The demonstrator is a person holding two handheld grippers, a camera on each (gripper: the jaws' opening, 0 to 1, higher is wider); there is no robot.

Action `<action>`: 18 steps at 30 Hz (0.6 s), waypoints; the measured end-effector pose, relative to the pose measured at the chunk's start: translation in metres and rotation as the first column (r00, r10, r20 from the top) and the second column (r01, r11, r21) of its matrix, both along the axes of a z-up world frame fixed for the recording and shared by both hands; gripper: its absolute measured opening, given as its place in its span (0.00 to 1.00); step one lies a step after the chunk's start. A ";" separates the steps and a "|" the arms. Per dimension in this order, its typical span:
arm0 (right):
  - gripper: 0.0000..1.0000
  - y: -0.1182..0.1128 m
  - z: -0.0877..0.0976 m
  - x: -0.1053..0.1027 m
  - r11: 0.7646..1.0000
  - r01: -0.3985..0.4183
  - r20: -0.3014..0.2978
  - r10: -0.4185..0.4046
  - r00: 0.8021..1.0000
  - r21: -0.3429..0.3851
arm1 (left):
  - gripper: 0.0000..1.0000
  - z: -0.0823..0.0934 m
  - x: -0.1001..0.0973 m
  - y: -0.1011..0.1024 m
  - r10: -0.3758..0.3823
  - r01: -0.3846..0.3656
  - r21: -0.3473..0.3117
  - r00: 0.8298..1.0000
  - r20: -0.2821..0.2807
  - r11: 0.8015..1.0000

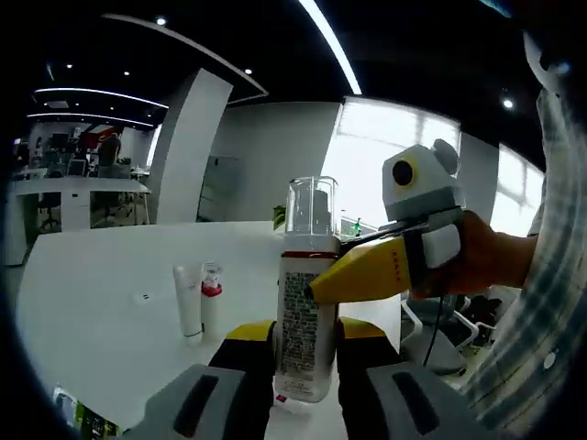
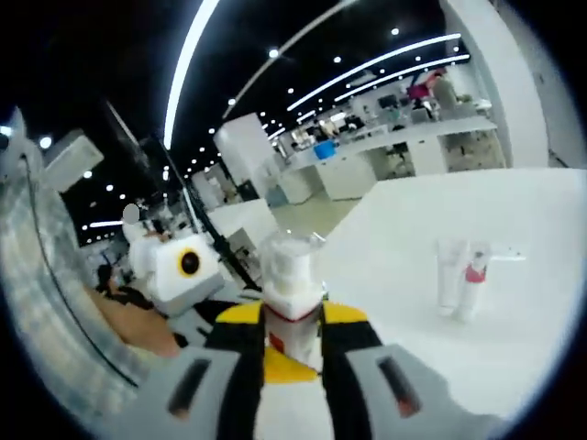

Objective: Arrange the skincare products in the storage area until every visible bottle or jar stands upright without overlapping.

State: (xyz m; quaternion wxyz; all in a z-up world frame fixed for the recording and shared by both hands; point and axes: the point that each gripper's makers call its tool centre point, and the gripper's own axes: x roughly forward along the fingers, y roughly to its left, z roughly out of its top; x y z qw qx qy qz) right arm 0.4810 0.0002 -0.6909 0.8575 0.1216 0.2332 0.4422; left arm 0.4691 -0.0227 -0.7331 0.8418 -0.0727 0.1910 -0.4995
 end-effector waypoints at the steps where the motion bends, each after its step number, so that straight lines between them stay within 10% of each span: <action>1: 0.20 -0.002 0.000 0.001 1.000 -0.001 0.008 0.001 1.000 0.000 | 0.26 -0.001 0.000 0.000 0.003 -0.003 0.010 1.000 0.003 1.000; 18: 0.20 -0.066 -0.077 0.074 0.989 0.073 0.137 -0.056 0.989 -0.125 | 0.29 -0.051 -0.037 0.056 0.286 -0.258 0.189 0.948 -0.138 0.947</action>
